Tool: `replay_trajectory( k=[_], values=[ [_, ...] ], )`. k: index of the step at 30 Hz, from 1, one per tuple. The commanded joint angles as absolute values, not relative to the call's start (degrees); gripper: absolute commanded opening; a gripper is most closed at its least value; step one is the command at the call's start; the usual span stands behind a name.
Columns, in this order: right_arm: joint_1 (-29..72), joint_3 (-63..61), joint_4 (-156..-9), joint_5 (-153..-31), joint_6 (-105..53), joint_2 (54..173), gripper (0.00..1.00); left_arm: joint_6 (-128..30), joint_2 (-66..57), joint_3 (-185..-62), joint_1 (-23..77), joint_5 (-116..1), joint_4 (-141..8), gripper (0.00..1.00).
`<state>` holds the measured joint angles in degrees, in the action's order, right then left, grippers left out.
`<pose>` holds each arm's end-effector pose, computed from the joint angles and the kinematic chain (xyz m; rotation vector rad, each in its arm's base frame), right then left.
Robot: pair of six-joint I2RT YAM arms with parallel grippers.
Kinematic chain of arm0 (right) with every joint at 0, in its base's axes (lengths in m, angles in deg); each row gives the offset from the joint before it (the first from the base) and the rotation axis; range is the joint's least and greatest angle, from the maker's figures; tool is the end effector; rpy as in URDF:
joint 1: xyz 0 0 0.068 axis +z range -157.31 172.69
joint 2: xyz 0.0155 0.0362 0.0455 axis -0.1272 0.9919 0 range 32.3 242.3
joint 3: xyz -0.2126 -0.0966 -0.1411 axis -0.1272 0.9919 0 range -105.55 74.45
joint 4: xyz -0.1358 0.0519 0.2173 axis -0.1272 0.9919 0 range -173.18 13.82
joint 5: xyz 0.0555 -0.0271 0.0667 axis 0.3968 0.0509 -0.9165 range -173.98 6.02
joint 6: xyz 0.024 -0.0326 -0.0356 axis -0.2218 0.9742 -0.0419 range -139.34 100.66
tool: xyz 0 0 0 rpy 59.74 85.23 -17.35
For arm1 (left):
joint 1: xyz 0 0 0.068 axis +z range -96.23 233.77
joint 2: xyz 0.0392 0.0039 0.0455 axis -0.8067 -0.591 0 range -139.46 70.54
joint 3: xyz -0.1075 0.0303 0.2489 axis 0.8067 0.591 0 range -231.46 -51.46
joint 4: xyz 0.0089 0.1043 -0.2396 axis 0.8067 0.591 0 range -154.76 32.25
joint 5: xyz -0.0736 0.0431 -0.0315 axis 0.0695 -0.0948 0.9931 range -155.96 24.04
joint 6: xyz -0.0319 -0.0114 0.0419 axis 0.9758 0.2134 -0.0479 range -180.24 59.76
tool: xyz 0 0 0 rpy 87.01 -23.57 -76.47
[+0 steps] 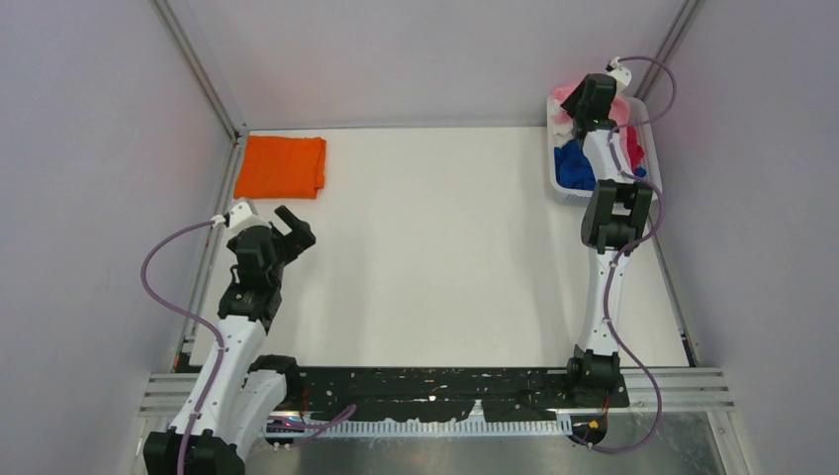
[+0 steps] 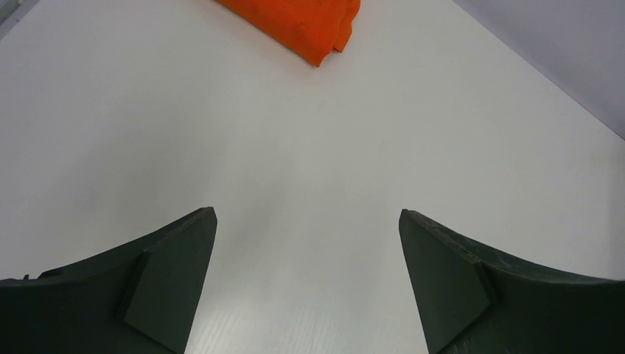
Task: Fold and stack the t-shirts
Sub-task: Grab crumpled tshirt from bin with the right arm, then move the tshirt to the center of the board
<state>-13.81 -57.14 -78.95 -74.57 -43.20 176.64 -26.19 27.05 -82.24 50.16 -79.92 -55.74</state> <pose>0.5866 -0.0727 0.2401 0.5964 1.7652 0.0563 0.1817 -0.0028 0.2597 -0.6633 1.8265 -0.1994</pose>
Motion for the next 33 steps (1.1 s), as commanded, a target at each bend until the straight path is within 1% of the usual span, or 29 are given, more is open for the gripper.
replay_trajectory(
  k=[1,2,4,11,20,23,25,28,31,32,33],
  values=[
    [-15.1,-58.4,-87.0,-75.2,-48.4,175.9,0.35,-26.1,25.6,-84.7,50.3,-79.6,-59.3,0.99],
    [-15.3,-58.4,-87.6,-75.4,-48.5,175.7,0.15,-26.1,25.1,-84.8,50.3,-79.2,-59.2,0.99],
    [-15.7,-58.4,-88.3,-75.1,-48.7,174.6,0.06,-26.0,24.6,-85.0,50.3,-78.5,-59.3,0.99],
    [-17.9,-58.2,-89.3,-74.5,-48.2,166.6,0.05,-25.6,25.7,-84.9,50.3,-77.0,-59.0,0.99],
    [-19.4,-53.0,-91.5,-73.9,-40.9,147.2,0.05,-26.1,31.7,-84.3,50.3,-77.6,-55.3,0.99],
    [-19.9,-52.9,-91.2,-76.6,-39.6,141.9,0.05,-26.1,34.8,-83.5,50.3,-77.9,-54.3,0.99],
    [-19.9,-53.1,-90.2,-82.3,-39.8,138.3,0.05,-25.8,36.4,-82.7,50.3,-79.0,-54.3,0.99],
    [-20.0,-54.1,-87.7,-94.2,-42.5,133.5,0.05,-25.5,38.4,-82.3,50.3,-79.6,-52.9,0.99],
    [-19.8,-54.7,-87.8,-104.5,-49.9,130.3,0.05,-25.9,40.1,-82.4,50.3,-79.1,-51.3,0.99],
    [-19.7,-54.8,-89.6,-109.3,-51.9,129.8,0.05,-26.0,40.5,-82.3,50.3,-79.1,-50.7,0.99],
    [-19.6,-55.3,-90.7,-111.6,-56.1,129.1,0.05,-25.9,41.1,-82.3,50.3,-79.1,-50.3,0.99]
  ],
)
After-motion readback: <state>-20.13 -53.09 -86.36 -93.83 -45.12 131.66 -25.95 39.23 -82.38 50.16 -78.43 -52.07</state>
